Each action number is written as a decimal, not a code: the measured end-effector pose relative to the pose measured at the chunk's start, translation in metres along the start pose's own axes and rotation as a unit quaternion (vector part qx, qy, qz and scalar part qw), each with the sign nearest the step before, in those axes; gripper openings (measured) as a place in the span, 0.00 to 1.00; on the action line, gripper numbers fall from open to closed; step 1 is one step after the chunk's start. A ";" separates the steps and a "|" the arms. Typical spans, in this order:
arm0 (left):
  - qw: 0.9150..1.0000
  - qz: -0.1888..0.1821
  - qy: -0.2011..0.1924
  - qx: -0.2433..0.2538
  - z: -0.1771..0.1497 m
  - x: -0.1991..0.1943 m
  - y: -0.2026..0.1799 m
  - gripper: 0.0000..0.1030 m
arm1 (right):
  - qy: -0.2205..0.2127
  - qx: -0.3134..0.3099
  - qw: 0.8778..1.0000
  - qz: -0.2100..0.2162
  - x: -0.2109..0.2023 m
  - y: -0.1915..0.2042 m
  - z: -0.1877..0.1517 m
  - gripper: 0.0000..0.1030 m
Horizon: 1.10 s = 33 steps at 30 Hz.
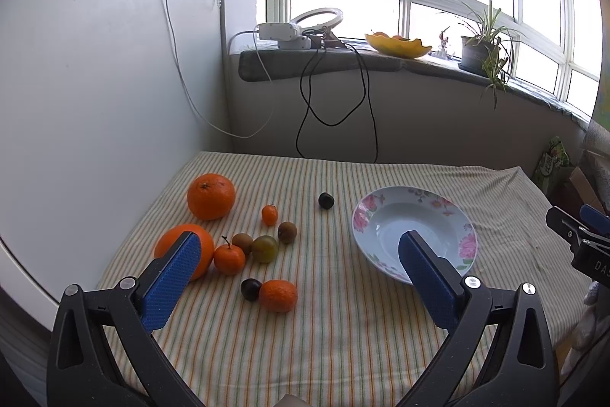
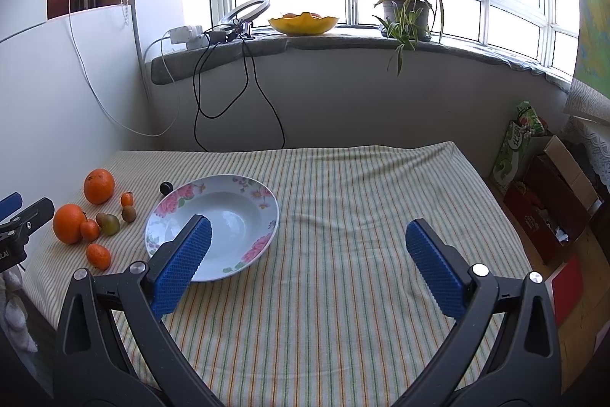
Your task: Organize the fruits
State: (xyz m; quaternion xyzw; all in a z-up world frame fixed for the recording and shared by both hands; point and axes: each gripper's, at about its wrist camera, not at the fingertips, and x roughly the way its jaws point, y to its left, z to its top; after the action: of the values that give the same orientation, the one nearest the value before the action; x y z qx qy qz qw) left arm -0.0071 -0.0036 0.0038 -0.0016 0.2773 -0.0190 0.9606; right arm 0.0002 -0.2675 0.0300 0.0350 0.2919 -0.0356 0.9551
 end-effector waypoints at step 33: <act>1.000 -0.009 0.006 -0.021 -0.005 0.004 0.018 1.00 | 0.010 -0.003 0.999 0.035 0.007 0.013 -0.002 1.00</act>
State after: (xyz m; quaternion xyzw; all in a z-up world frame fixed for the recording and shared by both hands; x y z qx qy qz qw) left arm -0.0057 0.0142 -0.0029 -0.0242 0.2835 -0.0215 0.9584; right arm 0.0058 -0.2551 0.0256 0.0424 0.3003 -0.0009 0.9529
